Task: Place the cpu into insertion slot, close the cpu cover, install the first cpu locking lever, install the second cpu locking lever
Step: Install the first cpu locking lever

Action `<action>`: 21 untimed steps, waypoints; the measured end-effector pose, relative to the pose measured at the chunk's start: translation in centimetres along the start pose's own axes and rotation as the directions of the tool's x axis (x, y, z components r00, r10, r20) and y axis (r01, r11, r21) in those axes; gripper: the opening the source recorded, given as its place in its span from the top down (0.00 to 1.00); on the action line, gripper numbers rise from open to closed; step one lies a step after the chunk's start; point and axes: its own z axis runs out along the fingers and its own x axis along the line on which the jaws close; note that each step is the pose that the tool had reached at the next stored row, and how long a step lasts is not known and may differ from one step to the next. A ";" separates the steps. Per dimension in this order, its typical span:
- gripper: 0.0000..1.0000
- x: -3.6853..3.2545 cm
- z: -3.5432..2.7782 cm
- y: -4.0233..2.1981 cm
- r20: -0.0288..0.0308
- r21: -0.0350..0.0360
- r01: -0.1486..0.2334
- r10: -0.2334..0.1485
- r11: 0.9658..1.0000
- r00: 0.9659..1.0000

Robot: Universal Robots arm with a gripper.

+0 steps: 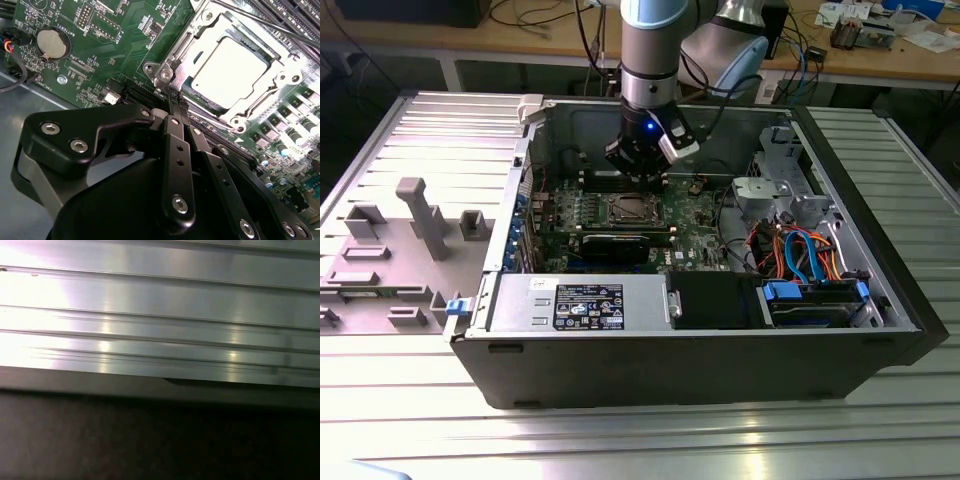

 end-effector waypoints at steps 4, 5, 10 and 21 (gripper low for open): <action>0.89 -0.02 -0.24 0.01 0.000 0.000 0.000 0.000 1.000 1.000; 0.89 -0.02 -0.24 0.01 0.000 0.000 0.000 0.000 1.000 1.000; 0.89 -0.04 -0.21 0.02 0.000 0.000 0.000 0.000 1.000 1.000; 0.89 -0.25 0.06 0.05 -0.002 0.021 0.001 -0.001 1.000 1.000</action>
